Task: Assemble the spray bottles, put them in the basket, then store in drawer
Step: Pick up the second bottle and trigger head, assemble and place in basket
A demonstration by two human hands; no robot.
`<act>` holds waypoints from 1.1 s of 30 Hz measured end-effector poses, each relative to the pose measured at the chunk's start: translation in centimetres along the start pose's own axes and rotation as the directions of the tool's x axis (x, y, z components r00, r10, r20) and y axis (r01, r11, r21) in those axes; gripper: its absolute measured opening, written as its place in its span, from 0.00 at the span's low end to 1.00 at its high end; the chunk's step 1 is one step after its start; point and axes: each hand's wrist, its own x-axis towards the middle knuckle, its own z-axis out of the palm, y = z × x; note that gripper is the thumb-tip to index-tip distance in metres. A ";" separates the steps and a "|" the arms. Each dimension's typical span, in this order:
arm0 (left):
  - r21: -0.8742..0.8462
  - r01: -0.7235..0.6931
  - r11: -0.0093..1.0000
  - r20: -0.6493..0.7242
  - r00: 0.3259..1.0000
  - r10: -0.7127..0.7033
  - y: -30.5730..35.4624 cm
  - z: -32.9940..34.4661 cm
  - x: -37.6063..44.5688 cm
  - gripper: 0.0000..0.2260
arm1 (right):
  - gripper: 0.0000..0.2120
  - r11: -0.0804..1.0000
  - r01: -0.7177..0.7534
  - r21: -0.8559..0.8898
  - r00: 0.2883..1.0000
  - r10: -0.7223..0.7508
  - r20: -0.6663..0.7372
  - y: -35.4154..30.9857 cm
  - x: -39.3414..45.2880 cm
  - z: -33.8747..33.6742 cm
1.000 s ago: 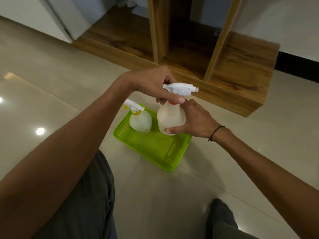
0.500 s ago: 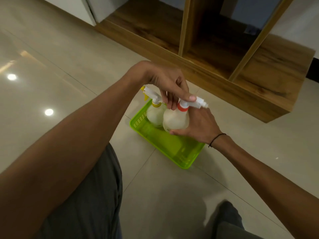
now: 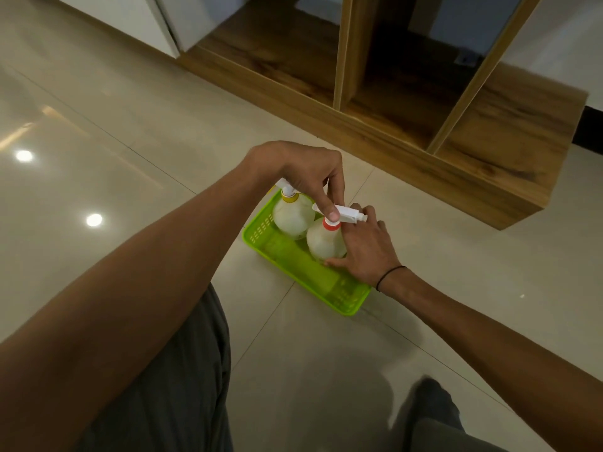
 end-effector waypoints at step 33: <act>-0.130 0.149 0.980 -0.499 0.844 -0.194 8.3 -0.4 -6.5 0.26 | 0.46 0.954 -0.300 0.015 0.952 0.299 0.061 1.6 -3.5 -12.5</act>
